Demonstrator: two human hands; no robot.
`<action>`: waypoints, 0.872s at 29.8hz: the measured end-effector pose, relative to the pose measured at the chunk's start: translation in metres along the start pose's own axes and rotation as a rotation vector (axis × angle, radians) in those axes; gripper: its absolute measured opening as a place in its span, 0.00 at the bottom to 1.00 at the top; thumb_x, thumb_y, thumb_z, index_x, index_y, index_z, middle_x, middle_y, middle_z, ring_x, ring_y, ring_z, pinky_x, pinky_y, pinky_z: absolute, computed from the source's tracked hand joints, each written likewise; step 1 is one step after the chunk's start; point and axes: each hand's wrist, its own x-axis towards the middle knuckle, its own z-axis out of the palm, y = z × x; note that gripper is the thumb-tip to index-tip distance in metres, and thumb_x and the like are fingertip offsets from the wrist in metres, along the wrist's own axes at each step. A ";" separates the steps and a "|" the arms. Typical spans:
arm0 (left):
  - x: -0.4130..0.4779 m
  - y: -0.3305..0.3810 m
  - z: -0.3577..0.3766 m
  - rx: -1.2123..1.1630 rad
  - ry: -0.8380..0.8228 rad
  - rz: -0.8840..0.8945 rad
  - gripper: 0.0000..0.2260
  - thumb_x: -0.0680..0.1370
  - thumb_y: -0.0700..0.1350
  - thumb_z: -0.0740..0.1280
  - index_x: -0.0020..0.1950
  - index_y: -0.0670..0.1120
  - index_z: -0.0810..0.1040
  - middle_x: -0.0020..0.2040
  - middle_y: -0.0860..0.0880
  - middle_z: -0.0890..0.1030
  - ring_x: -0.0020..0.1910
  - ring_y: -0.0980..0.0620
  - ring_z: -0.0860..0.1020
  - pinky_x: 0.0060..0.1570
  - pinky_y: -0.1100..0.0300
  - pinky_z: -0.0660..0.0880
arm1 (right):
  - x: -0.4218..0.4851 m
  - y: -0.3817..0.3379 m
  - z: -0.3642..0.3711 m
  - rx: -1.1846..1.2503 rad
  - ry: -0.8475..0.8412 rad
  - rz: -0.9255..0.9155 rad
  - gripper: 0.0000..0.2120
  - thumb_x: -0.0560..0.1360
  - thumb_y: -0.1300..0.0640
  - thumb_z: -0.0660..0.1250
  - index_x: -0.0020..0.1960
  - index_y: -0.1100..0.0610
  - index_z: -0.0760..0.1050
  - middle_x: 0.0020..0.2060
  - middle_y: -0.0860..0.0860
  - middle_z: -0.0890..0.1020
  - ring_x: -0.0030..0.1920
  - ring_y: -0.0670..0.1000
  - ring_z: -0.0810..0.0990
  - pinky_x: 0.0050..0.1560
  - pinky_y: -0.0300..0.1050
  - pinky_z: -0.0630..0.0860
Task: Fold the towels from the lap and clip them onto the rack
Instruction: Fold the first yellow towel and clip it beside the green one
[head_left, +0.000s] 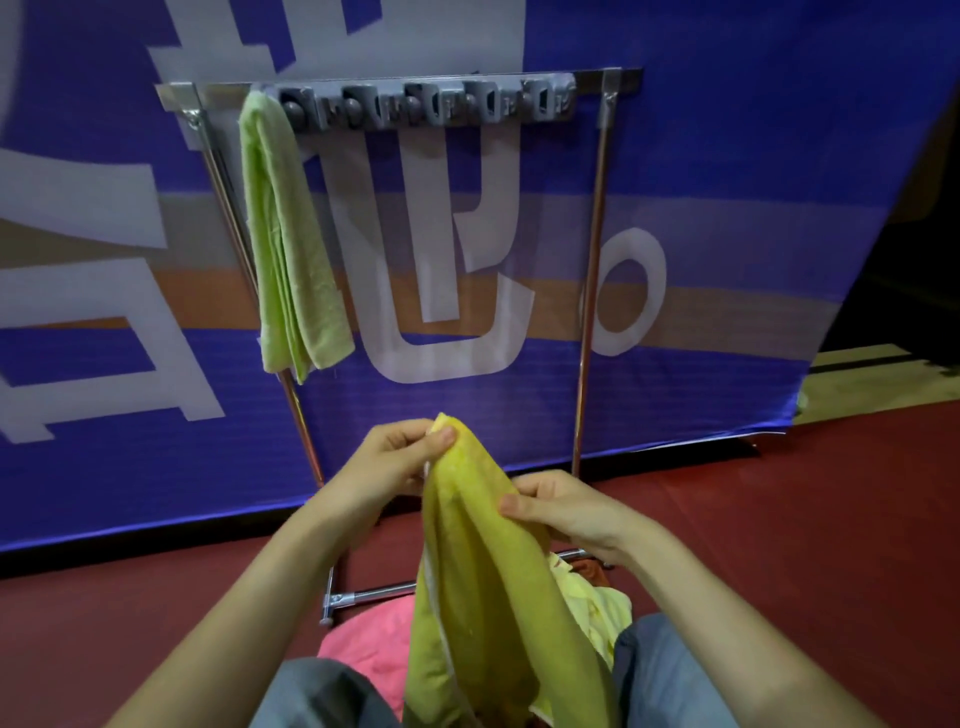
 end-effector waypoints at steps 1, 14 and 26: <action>0.000 0.003 -0.005 -0.005 0.055 0.017 0.11 0.76 0.43 0.61 0.37 0.43 0.77 0.27 0.51 0.76 0.27 0.57 0.75 0.30 0.68 0.75 | -0.001 0.005 -0.003 -0.022 0.005 0.018 0.20 0.61 0.37 0.72 0.40 0.54 0.80 0.33 0.46 0.83 0.34 0.43 0.79 0.36 0.34 0.73; -0.002 0.020 -0.069 0.005 0.416 0.162 0.11 0.77 0.43 0.62 0.36 0.46 0.78 0.24 0.56 0.79 0.25 0.63 0.76 0.27 0.71 0.74 | -0.017 0.051 -0.068 -0.292 0.137 0.227 0.19 0.64 0.38 0.71 0.38 0.55 0.79 0.32 0.48 0.80 0.35 0.47 0.76 0.36 0.42 0.67; -0.024 -0.047 -0.009 0.172 0.472 0.176 0.10 0.74 0.37 0.66 0.33 0.45 0.80 0.27 0.55 0.78 0.31 0.61 0.72 0.30 0.67 0.71 | 0.008 0.010 -0.028 0.168 0.358 0.078 0.08 0.71 0.56 0.67 0.39 0.61 0.74 0.30 0.52 0.80 0.29 0.45 0.77 0.33 0.36 0.72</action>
